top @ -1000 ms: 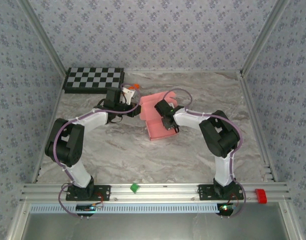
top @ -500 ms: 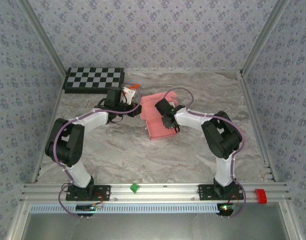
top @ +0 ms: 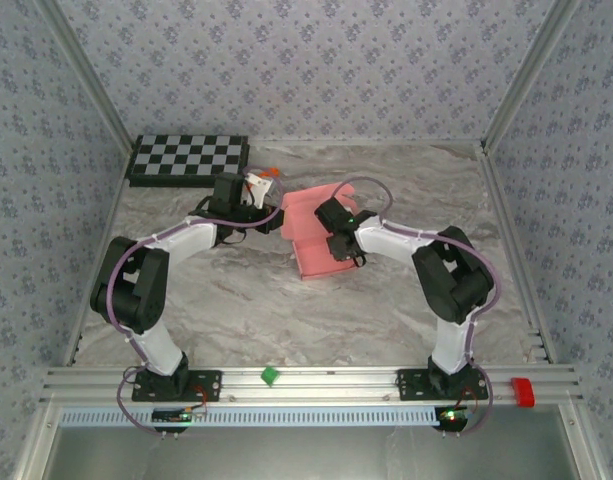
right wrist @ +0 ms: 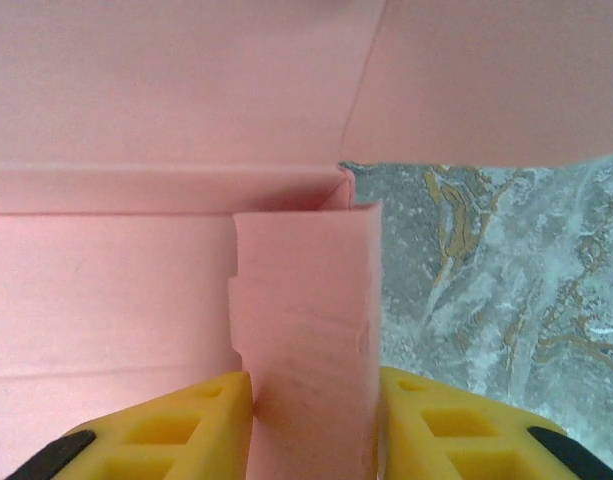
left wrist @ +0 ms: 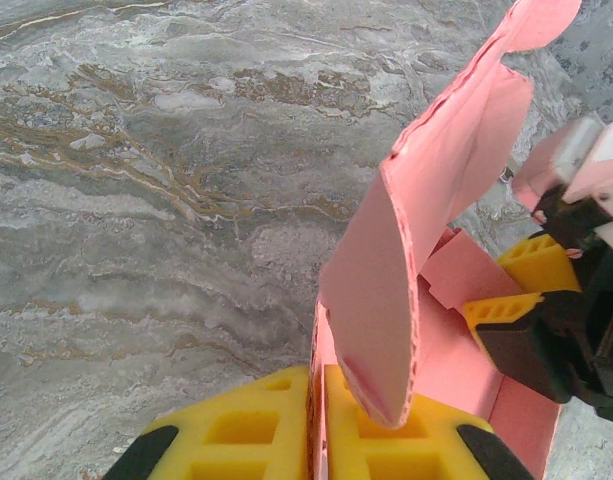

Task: Fold the paper box

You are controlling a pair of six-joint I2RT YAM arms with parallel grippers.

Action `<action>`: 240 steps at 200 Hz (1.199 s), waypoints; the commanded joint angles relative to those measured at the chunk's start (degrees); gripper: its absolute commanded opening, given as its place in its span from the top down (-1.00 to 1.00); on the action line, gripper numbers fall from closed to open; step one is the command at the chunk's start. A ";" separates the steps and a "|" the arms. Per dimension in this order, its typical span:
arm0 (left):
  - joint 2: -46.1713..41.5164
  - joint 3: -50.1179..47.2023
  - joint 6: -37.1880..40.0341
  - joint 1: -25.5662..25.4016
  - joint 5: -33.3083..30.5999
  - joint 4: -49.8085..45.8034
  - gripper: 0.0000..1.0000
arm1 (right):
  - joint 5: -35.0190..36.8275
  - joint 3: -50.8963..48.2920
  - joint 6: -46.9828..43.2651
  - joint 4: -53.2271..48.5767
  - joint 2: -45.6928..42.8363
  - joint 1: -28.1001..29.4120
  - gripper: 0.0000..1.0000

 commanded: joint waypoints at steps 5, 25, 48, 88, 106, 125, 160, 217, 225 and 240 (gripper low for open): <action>-0.04 1.82 1.41 -0.41 1.23 0.43 0.77 | -2.34 -0.85 -0.54 -2.95 -2.37 -0.71 0.27; -0.04 1.82 1.40 -0.39 1.24 0.30 0.77 | -3.40 -0.85 -0.67 -3.29 -2.24 -1.12 0.29; 0.02 1.83 1.33 -0.40 1.23 0.32 0.77 | -4.58 -0.85 -1.00 -3.54 -1.54 -1.33 0.30; 0.05 1.94 1.39 -0.40 1.23 0.30 0.77 | -4.89 -3.29 -1.02 -3.66 -0.81 -1.50 0.44; 0.05 2.09 1.34 -0.46 1.27 0.23 0.77 | -5.01 -3.48 -1.08 -3.75 -0.55 -1.59 0.49; 0.09 2.05 1.41 -0.47 1.23 0.25 0.77 | -4.90 -3.56 -1.28 -3.99 -0.26 -1.65 0.58; 0.14 2.20 1.38 -0.50 1.23 0.19 0.77 | -3.79 -3.44 -1.29 -4.18 -0.01 -1.68 0.64; 0.35 2.39 1.41 -0.50 1.17 0.16 0.77 | 1.97 -1.89 -0.66 -8.43 1.76 -0.85 0.71; 0.33 2.28 1.47 -0.50 1.05 0.15 0.76 | 2.24 -1.96 -0.77 -8.54 1.84 -0.81 0.71; 0.38 2.41 1.58 -0.51 0.97 0.10 0.77 | 2.48 -1.82 -1.05 -8.90 2.09 -0.77 0.73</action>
